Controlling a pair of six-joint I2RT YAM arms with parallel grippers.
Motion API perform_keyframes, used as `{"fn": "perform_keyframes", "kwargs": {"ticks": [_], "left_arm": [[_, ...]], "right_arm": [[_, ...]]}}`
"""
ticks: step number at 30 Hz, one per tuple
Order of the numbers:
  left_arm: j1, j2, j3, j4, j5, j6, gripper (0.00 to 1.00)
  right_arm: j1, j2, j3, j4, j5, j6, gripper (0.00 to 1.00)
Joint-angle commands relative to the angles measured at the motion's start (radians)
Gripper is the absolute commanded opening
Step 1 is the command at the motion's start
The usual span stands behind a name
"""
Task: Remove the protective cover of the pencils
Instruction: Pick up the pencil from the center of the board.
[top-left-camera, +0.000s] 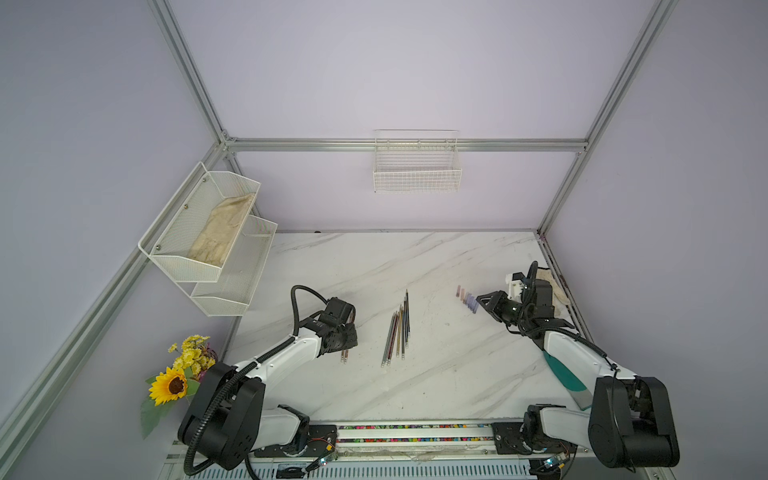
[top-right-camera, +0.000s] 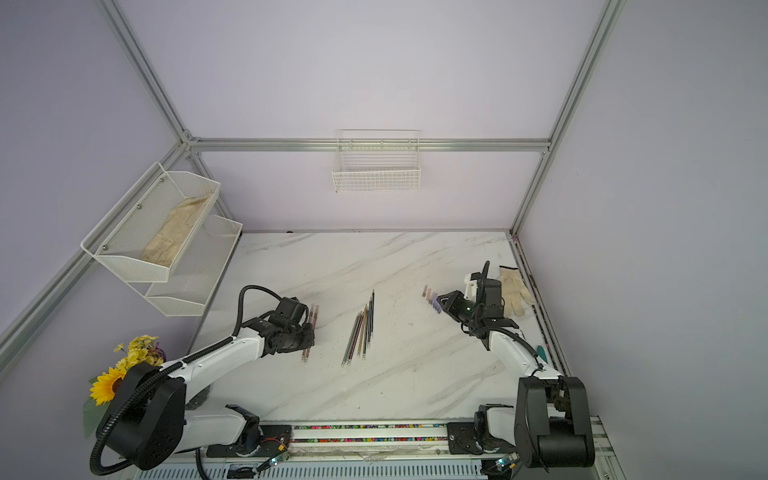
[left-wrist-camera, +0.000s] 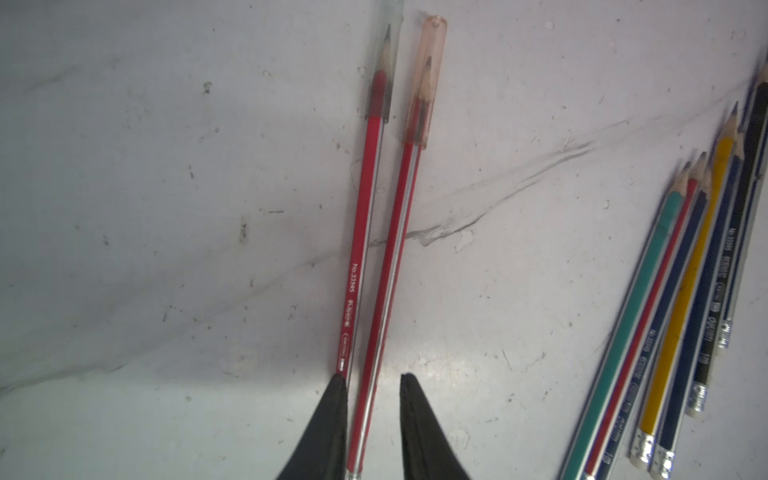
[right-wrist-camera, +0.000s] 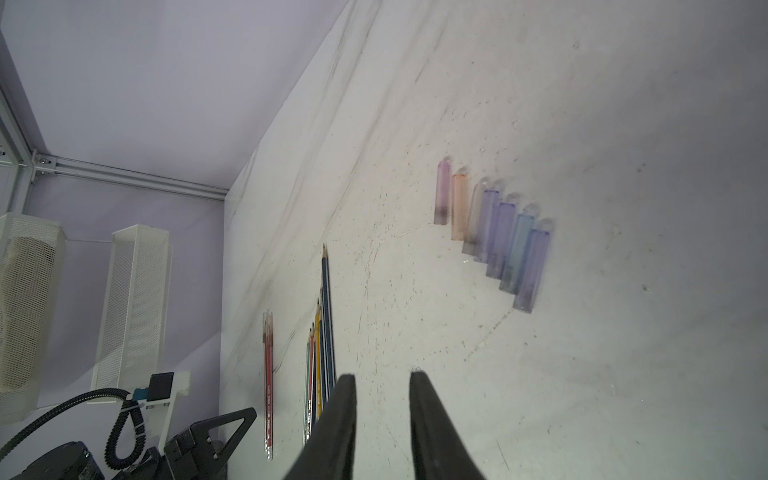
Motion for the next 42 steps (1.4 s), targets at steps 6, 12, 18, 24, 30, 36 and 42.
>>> {"fn": "perform_keyframes", "kwargs": {"ticks": [6, 12, 18, 24, 30, 36, 42], "left_arm": [[0.008, 0.024, -0.036, -0.004, -0.096, -0.042, 0.24], [0.009, 0.043, -0.038, 0.01, -0.086, -0.043, 0.23], [0.01, 0.067, -0.033, 0.008, -0.091, -0.04, 0.23], [0.012, 0.128, -0.025, 0.011, -0.089, -0.035, 0.23], [0.012, 0.171, -0.001, -0.028, -0.108, -0.041, 0.2], [0.012, 0.19, 0.001, -0.036, -0.087, -0.037, 0.09], [0.012, 0.143, -0.001, -0.045, -0.087, -0.037, 0.0]], "right_arm": [[0.011, 0.011, -0.026, 0.031, -0.021, 0.023, 0.26], [0.012, 0.02, -0.033, 0.044, -0.028, 0.028, 0.27], [0.011, 0.023, -0.041, 0.052, -0.028, 0.032, 0.27], [0.011, 0.031, -0.048, 0.062, -0.029, 0.031, 0.27], [0.012, 0.034, -0.06, 0.093, -0.046, 0.051, 0.27], [0.011, 0.033, -0.077, 0.124, -0.056, 0.065, 0.27], [0.011, 0.024, -0.069, 0.099, -0.043, 0.039, 0.27]]}}
